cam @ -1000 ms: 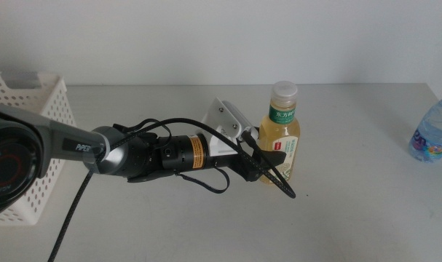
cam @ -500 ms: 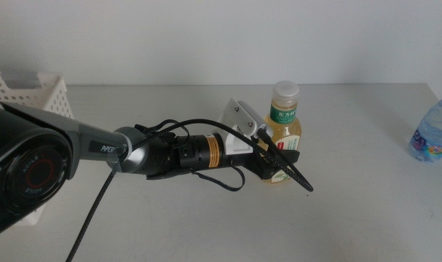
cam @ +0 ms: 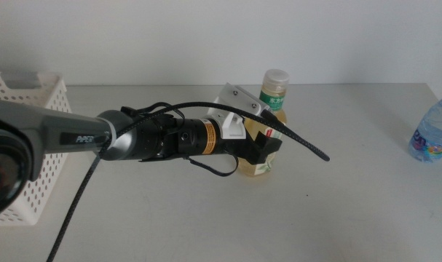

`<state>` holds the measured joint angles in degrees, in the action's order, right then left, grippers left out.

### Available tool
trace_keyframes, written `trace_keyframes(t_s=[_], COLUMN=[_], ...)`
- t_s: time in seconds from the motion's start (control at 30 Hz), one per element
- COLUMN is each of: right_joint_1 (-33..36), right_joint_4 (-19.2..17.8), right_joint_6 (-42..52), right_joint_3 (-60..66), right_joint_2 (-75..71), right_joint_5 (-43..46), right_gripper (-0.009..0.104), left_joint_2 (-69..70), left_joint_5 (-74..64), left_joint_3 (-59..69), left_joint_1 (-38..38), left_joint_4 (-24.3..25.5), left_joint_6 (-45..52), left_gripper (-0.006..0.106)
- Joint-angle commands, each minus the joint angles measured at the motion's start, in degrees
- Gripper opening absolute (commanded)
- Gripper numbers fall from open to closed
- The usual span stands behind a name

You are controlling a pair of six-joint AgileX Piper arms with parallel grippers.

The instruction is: Use arms to grab the bottles and put them into the dustbin to the left of the table.

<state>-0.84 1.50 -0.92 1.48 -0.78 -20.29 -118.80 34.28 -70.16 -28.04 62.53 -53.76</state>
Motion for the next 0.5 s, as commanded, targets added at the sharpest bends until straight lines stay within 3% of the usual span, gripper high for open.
trace_keyframes(t_s=[0.0,0.13,0.33,0.47], right_joint_1=[-0.3,-0.3,-0.3,-0.3], right_joint_4=[-0.7,-0.7,-0.7,-0.7], right_joint_6=[0.5,0.5,0.5,0.5], right_joint_3=[-0.4,-0.4,-0.4,-0.4], right_joint_2=[-1.2,-1.2,-1.2,-1.2], right_joint_5=[3.5,3.5,3.5,3.5], right_gripper=[0.068,0.068,0.068,0.068], left_joint_2=[8.8,15.4,24.8,29.2], left_joint_5=[-3.3,-7.0,-7.5,-15.2], left_joint_3=[-1.7,-1.7,-1.7,-1.7], left_joint_1=[0.2,0.1,0.1,0.1], left_joint_4=[-1.2,5.3,21.8,26.8], left_joint_6=[-4.8,-10.6,-23.2,-32.1], left_gripper=[0.025,0.025,0.025,0.025])
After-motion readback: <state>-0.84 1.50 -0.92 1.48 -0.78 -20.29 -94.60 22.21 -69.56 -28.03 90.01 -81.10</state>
